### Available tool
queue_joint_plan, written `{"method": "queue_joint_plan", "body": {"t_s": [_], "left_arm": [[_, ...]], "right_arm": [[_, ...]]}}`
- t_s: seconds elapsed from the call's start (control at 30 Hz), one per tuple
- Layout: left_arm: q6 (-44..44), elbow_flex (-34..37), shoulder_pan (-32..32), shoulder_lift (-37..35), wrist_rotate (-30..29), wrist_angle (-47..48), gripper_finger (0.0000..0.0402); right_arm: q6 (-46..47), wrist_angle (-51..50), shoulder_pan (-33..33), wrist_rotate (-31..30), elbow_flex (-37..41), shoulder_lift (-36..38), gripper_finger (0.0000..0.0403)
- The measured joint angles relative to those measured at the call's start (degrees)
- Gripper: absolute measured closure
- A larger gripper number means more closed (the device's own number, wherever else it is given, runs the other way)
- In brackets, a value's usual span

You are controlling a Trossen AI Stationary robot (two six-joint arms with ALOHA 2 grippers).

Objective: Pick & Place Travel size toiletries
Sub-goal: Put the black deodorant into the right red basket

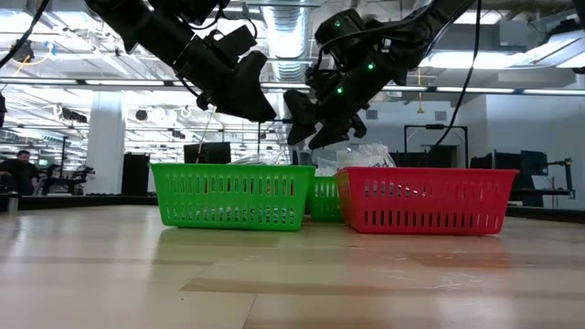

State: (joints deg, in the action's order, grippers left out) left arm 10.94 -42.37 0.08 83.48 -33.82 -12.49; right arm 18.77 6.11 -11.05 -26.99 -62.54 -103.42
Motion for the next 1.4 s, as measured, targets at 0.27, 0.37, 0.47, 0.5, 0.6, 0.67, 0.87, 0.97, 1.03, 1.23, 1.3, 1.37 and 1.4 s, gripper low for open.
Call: {"method": "queue_joint_plan", "body": {"t_s": [0.27, 0.37, 0.47, 0.5, 0.6, 0.67, 0.87, 0.97, 1.03, 1.23, 1.3, 1.37, 1.4], "left_arm": [[0.0, 0.0, 0.0, 0.0, 0.0, 0.0, 0.0257], [0.0, 0.0, 0.0, 0.0, 0.0, 0.0, 0.0257], [0.0, 0.0, 0.0, 0.0, 0.0, 0.0, 0.0257], [0.0, 0.0, 0.0, 0.0, 0.0, 0.0, 0.0257], [0.0, 0.0, 0.0, 0.0, 0.0, 0.0, 0.0257], [0.0, 0.0, 0.0, 0.0, 0.0, -0.1, 0.0257], [0.0, 0.0, 0.0, 0.0, 0.0, -0.2, 0.0257], [0.0, 0.0, 0.0, 0.0, 0.0, -0.2, 0.0257], [0.0, 0.0, 0.0, 0.0, 0.0, -0.2, 0.0257], [0.0, 0.0, 0.0, 0.0, 0.0, -0.3, 0.0257], [0.0, 0.0, 0.0, 0.0, 0.0, -0.3, 0.0257], [0.0, 0.0, 0.0, 0.0, 0.0, -0.3, 0.0257], [0.0, 0.0, 0.0, 0.0, 0.0, -0.3, 0.0257]], "right_arm": [[0.8, -0.4, 0.1, 0.0, 0.0, 0.0, 0.0147], [1.4, -1.1, 0.1, 0.0, 0.0, 0.0, 0.0147], [1.4, -1.3, 0.1, 0.0, 0.0, 0.0, 0.0147], [1.4, -1.4, 0.1, 0.0, 0.0, 0.0, 0.0147], [1.4, -1.3, 0.1, 0.1, 0.0, -0.3, 0.0147], [1.4, -0.3, 0.1, 0.2, -0.1, -1.5, 0.0147], [1.5, 0.7, 0.1, 0.4, 0.0, -5.1, 0.0147], [2.1, 1.0, 0.1, 0.3, 0.0, -6.2, 0.0147], [2.2, 2.3, 0.1, 0.4, -0.1, -7.2, 0.0147], [2.3, 3.3, 0.1, 0.4, 0.0, -9.3, 0.0147], [2.3, 3.3, 0.1, 0.4, 0.0, -9.5, 0.0147], [2.3, 3.7, 0.1, 0.4, 0.0, -9.4, 0.0147], [2.3, 3.6, 0.1, 0.4, 0.0, -9.4, 0.0148]]}}
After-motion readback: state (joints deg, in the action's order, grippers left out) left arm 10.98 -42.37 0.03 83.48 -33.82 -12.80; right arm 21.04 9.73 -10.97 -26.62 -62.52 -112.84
